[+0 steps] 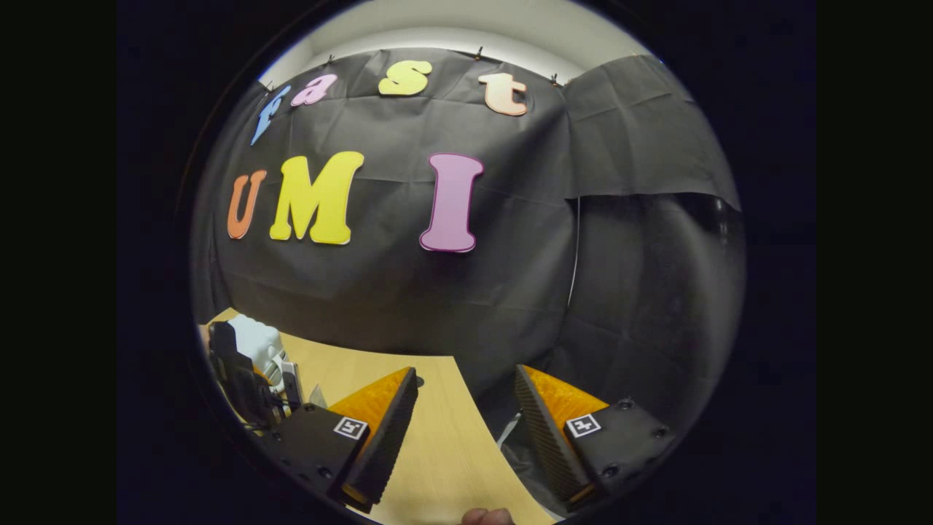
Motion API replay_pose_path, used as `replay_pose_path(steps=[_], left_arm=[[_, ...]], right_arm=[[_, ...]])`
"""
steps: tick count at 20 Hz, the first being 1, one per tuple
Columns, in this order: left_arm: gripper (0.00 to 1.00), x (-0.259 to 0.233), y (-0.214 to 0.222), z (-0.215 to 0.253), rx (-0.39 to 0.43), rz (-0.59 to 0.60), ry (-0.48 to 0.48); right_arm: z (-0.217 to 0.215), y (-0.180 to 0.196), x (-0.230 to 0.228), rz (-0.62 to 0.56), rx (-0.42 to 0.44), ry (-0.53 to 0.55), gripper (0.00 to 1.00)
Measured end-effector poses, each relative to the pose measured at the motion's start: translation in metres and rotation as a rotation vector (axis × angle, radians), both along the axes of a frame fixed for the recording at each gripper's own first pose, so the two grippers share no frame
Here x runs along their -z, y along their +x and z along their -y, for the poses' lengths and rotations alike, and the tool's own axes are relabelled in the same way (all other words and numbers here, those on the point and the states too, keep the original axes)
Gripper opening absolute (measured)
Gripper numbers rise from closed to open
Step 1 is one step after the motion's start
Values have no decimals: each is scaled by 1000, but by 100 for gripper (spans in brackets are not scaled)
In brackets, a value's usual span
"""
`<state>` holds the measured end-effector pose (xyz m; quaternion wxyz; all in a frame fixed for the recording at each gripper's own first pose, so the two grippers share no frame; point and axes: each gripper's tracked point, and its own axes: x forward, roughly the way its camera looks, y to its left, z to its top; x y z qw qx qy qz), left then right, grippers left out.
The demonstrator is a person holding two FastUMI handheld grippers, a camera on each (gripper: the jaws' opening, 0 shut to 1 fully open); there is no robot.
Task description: First open the suitcase, pack the skin care products into it, and then close the suitcase.
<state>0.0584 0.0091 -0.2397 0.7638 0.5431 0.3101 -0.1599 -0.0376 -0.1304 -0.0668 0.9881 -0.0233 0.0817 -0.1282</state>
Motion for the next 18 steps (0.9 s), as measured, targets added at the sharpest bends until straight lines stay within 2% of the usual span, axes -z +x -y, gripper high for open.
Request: replay_pose_path(steps=[3, 5, 9, 11, 14, 16, 18], left_arm=[[12, -36, 1, -10, -38, 56, -103], [8, -69, -3, -20, -62, 135, -167], [4, -138, -10, -65, -163, 314, -433], [3, -172, -13, -103, -219, 428, -549], [3, -200, -26, -175, -349, 540, -733], [3, -203, -38, -223, -425, 600, -828], [3, -190, -46, -261, -492, 643, -882]], right_arm=[[-11, 2, -8, 18, -16, 3, 80], [-24, 4, -17, 34, -37, 7, 80], [-59, 13, -38, 66, -112, -5, 80], [-77, 17, -46, 70, -150, -10, 80], [-112, 24, -52, 61, -221, -19, 80], [-136, 28, -58, 60, -265, -22, 80], [-160, 30, -64, 61, -311, -35, 80]])
